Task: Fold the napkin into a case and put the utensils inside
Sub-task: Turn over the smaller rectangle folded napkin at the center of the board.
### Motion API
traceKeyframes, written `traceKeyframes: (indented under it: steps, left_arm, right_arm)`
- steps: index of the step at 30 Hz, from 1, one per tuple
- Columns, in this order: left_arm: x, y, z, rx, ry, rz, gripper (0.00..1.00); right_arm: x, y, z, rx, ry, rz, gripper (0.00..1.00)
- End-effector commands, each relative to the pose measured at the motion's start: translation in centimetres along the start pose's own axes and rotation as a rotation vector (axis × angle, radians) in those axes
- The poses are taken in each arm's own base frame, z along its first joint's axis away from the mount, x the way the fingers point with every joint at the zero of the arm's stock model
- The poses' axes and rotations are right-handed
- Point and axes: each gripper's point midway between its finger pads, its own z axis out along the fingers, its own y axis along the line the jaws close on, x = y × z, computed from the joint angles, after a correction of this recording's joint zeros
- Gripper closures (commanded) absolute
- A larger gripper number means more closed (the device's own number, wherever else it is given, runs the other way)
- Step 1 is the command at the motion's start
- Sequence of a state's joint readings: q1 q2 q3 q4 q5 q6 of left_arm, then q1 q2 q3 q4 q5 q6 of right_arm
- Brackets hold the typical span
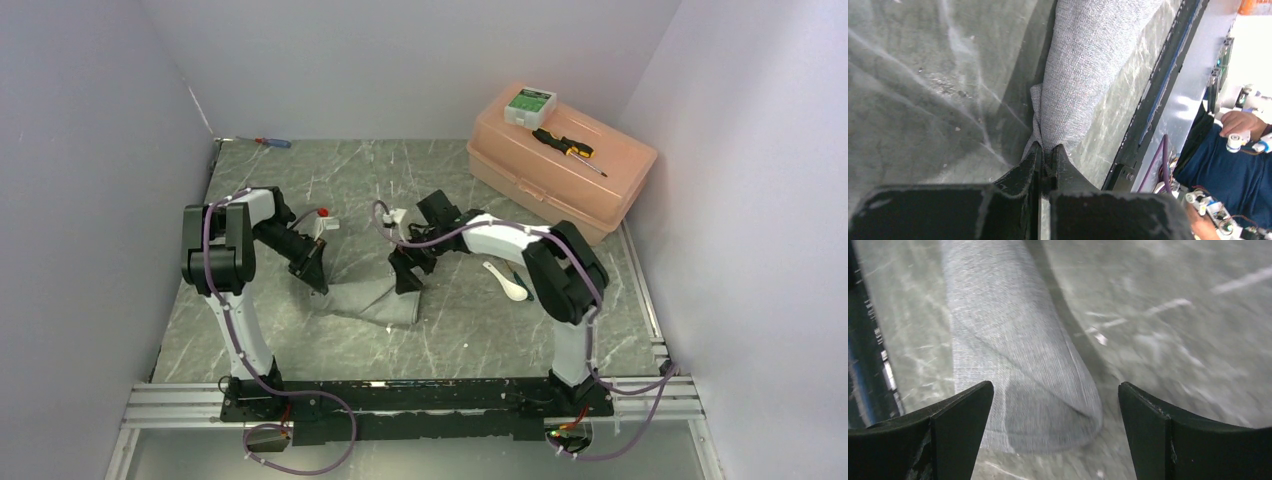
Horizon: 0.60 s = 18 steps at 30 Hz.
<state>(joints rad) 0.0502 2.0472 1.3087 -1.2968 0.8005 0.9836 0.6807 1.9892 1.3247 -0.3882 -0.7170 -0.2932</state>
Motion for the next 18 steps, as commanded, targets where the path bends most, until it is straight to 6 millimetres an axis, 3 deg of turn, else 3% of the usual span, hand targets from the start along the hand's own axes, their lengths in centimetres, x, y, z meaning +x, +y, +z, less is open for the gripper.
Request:
traceKeyframes:
  steps: [1, 3, 4, 5, 7, 10, 14, 16, 18]
  left_arm:
    - [-0.7, 1.6, -0.2, -0.080, -0.027, -0.087, 0.97]
    - [-0.8, 1.6, -0.2, -0.085, -0.030, -0.116, 0.97]
    - [-0.7, 1.6, -0.1, -0.086, -0.030, -0.132, 0.97]
    - [-0.7, 1.7, -0.1, -0.092, -0.027, -0.144, 0.97]
    - [-0.6, 2.0, -0.3, -0.117, -0.022, -0.156, 0.97]
    - [-0.5, 2.2, -0.5, -0.149, -0.020, -0.156, 0.97]
    - [-0.1, 2.4, -0.6, -0.186, -0.017, -0.148, 0.94]
    - [0.0, 2.5, -0.8, -0.208, -0.012, -0.135, 0.92]
    - [-0.1, 2.6, -1.1, -0.224, -0.015, -0.125, 0.88]
  right_arm:
    - [-6.0, -3.5, -4.8, 0.369, -0.245, -0.047, 0.01]
    - [-6.8, -2.8, -6.1, 0.389, -0.285, -0.052, 0.12]
    - [-7.6, -1.7, -6.8, 0.373, -0.316, -0.081, 0.26]
    - [-8.0, -0.6, -6.9, 0.357, -0.338, -0.108, 0.46]
    - [-8.8, 1.8, -6.4, 0.314, -0.373, -0.155, 1.00]
    - [-9.3, 5.4, -3.7, 0.193, -0.388, -0.159, 1.00]
    - [-9.3, 8.7, 0.6, 0.019, -0.407, -0.126, 1.00]
    - [-9.0, 9.8, 2.2, -0.037, -0.409, -0.138, 1.00]
    - [-8.0, 9.5, 3.9, -0.058, -0.369, -0.123, 1.00]
